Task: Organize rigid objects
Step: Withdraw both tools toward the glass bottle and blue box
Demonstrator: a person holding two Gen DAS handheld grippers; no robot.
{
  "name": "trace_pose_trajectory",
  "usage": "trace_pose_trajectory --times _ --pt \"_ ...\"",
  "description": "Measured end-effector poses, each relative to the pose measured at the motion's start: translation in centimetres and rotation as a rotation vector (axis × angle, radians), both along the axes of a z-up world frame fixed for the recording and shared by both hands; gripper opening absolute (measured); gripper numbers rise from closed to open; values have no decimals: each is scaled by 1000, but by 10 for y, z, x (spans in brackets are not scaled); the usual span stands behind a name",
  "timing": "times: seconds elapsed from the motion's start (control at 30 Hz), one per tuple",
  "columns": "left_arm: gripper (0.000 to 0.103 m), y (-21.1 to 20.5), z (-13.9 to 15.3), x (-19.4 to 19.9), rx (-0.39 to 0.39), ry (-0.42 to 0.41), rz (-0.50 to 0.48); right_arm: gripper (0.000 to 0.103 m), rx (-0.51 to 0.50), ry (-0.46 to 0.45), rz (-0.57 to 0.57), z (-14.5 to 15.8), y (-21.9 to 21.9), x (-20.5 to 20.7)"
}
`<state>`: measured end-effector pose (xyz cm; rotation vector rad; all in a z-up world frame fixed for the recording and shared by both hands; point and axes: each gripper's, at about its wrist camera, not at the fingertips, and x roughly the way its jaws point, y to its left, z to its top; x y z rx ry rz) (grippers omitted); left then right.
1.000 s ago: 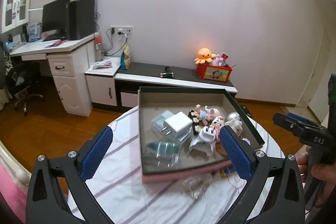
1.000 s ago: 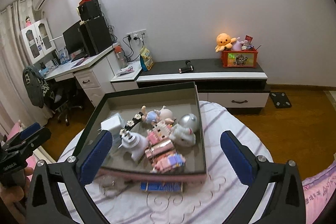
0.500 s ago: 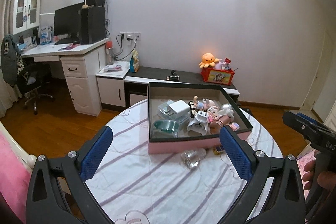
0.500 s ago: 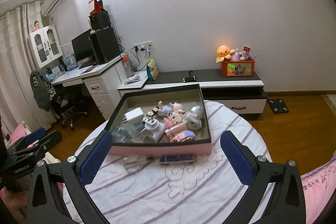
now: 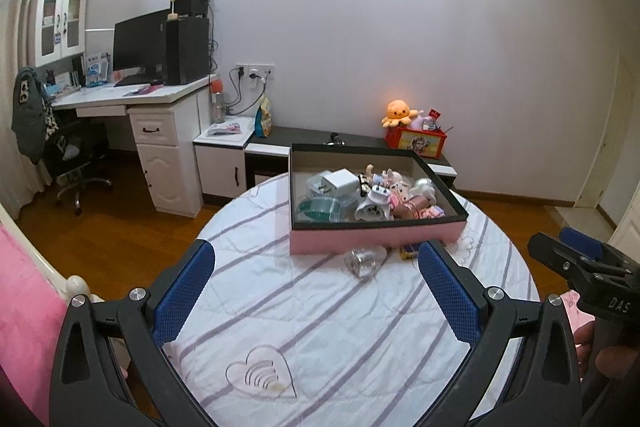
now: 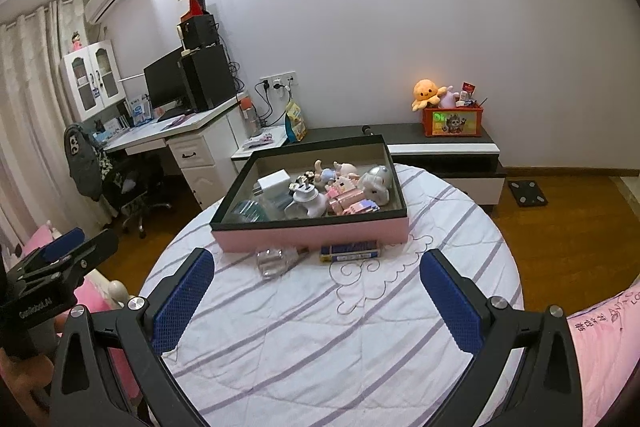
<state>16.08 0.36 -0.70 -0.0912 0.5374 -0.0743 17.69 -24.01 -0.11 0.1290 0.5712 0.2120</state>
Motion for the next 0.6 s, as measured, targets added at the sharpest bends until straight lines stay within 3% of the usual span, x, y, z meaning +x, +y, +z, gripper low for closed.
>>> trace_pose_trajectory --times 0.6 --pt "103 -12 -9 -23 7 28 -34 103 -23 -23 -8 7 -1 -26"
